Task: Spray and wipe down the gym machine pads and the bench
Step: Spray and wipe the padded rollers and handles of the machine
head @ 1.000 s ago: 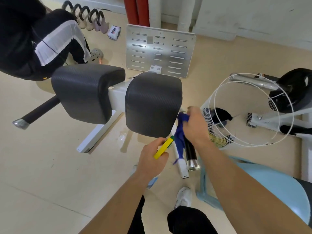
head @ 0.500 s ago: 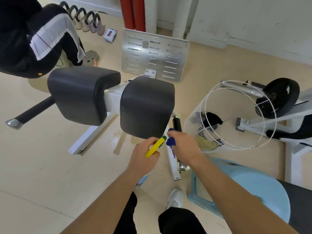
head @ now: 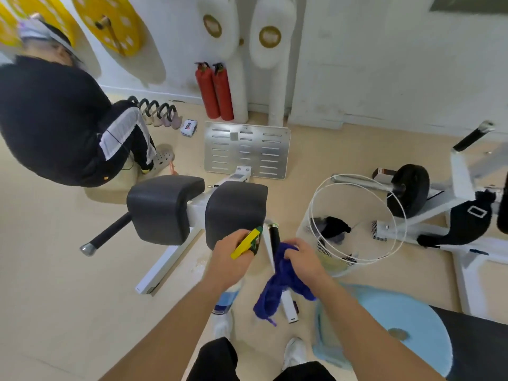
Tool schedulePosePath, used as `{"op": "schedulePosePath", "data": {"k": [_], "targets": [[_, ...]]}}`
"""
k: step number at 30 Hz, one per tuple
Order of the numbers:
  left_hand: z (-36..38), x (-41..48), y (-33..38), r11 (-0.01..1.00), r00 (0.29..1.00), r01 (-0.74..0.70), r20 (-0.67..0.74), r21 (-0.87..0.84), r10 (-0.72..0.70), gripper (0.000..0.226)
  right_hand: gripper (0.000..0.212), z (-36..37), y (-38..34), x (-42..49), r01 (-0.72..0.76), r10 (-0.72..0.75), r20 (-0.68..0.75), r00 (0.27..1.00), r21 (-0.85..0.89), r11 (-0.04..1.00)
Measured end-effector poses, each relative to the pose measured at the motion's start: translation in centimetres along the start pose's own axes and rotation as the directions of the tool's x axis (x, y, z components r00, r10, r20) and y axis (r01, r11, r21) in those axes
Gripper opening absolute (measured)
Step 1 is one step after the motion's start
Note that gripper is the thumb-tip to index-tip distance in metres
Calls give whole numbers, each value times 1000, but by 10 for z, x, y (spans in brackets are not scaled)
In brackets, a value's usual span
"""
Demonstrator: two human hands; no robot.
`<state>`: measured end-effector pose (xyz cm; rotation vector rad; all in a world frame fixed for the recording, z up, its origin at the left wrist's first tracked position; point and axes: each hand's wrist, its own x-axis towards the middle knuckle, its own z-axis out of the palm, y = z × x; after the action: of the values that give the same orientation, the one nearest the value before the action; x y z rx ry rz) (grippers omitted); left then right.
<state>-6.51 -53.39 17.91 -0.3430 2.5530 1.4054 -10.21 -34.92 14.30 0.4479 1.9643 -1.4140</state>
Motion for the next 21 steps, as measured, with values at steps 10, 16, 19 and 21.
{"op": "schedulePosePath", "data": {"k": [10,16,19,21], "targets": [[-11,-36,130,986,989,-145,-54,-87,140,32,43,-106,-84,-121,-77,-141,215,966,765,639],[-2,-49,192,952,964,-256,28,-168,264,32,44,-163,-97,-174,137,-237,37,971,726,674],[4,-54,211,935,934,-324,106,-142,340,31,49,-180,-92,-199,276,-282,-103,954,672,687],[9,-57,218,926,921,-350,130,-143,368,30,36,-190,-82,-215,359,-309,-197,931,660,661]]}}
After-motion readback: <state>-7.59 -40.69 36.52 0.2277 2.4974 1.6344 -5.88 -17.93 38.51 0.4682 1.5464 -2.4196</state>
